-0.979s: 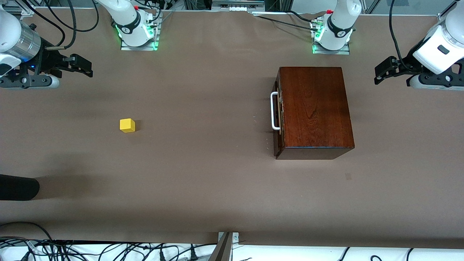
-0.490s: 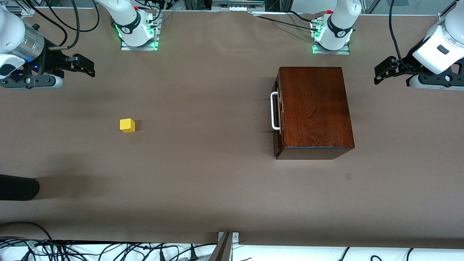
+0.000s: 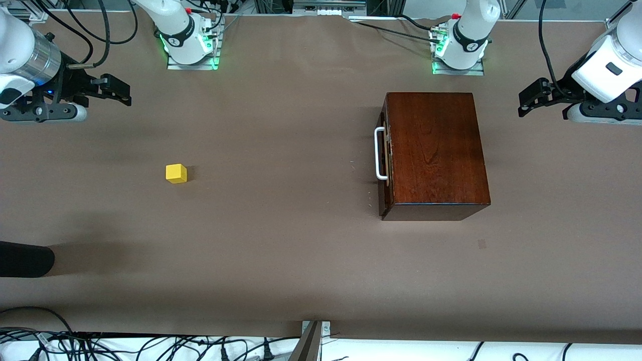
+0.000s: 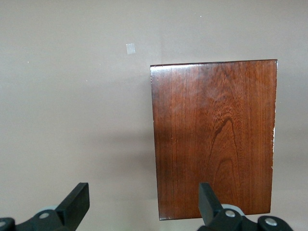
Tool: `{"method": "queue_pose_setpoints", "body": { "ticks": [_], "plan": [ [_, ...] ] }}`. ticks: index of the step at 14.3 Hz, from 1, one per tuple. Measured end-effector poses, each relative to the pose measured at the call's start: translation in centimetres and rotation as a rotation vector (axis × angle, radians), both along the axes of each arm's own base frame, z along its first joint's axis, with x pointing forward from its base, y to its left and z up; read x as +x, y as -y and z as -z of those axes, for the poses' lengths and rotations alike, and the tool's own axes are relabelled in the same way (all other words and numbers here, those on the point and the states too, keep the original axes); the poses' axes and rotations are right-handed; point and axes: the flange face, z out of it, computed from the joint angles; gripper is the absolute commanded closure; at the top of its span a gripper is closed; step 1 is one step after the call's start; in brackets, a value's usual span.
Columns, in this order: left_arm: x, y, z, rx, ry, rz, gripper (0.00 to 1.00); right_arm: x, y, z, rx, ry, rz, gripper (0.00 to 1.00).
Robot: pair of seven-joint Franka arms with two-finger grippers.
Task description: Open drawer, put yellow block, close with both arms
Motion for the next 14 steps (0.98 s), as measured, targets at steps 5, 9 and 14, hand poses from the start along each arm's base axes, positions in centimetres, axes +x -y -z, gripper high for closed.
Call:
{"method": "queue_pose_setpoints", "body": {
  "ticks": [5,9,14],
  "plan": [
    [0.0,0.0,0.0,0.000,0.000,0.000,0.00,-0.1,0.1,-0.2,0.000,-0.001,0.003,0.00],
    [0.0,0.0,0.0,0.000,0.000,0.000,0.00,-0.1,0.1,-0.3,0.000,0.002,0.003,0.00],
    [0.0,0.0,0.0,0.000,0.000,0.000,0.00,-0.2,1.5,-1.0,-0.001,0.017,0.030,0.00]
  ]
}}
